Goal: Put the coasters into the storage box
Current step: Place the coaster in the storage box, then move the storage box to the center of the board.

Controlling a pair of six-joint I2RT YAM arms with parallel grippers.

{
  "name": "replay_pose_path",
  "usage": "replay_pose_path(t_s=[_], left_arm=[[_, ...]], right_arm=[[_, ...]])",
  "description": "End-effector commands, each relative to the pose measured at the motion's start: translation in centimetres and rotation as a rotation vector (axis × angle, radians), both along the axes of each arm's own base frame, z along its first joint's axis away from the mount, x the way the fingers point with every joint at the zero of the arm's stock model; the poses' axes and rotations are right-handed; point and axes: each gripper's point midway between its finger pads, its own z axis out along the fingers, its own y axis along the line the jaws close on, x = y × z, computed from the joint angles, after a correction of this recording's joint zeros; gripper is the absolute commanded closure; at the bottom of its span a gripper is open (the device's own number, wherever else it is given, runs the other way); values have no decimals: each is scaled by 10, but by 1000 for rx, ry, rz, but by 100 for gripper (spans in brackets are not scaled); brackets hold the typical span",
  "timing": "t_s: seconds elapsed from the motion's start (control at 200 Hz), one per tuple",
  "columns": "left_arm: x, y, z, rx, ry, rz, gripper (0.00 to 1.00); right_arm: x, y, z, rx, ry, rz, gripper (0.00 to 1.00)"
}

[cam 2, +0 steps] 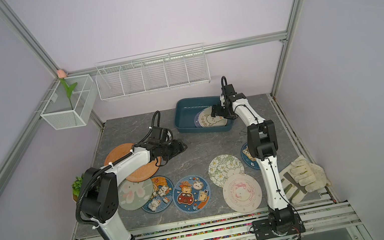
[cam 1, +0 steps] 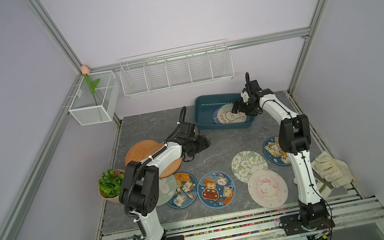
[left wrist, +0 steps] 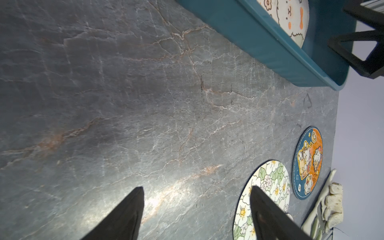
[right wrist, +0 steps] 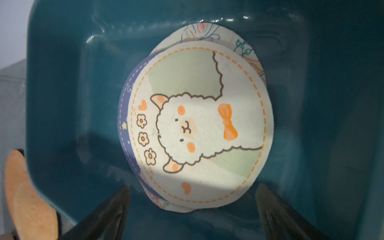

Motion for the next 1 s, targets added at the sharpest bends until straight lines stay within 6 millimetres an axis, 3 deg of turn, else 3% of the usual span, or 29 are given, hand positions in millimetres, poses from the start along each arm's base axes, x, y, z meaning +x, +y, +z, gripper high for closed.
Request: replay_pose_path(t_s=[0.0, 0.03, 0.045, 0.1, 0.36, 0.725, 0.995], left_arm=[[3, 3, 9, -8, -22, 12, 19], [2, 3, 9, -7, -22, 11, 19], [1, 3, 9, -6, -21, 9, 19], [0, 4, 8, -2, -21, 7, 19], [-7, 7, 7, 11, -14, -8, 19], [-15, 16, 7, 25, -9, -14, 18], [-20, 21, 8, 25, -11, -18, 18]], right_arm=[[-17, 8, 27, -62, -27, 63, 10], [-18, 8, 28, -72, -30, 73, 10], [-23, 22, 28, -78, -31, 106, 11], [-28, 34, 27, -100, -32, 146, 11], [-33, 71, 9, -122, 3, 241, 11], [-42, 99, -25, -188, 62, 309, 11], [-63, 113, -24, -164, 108, 356, 11]])
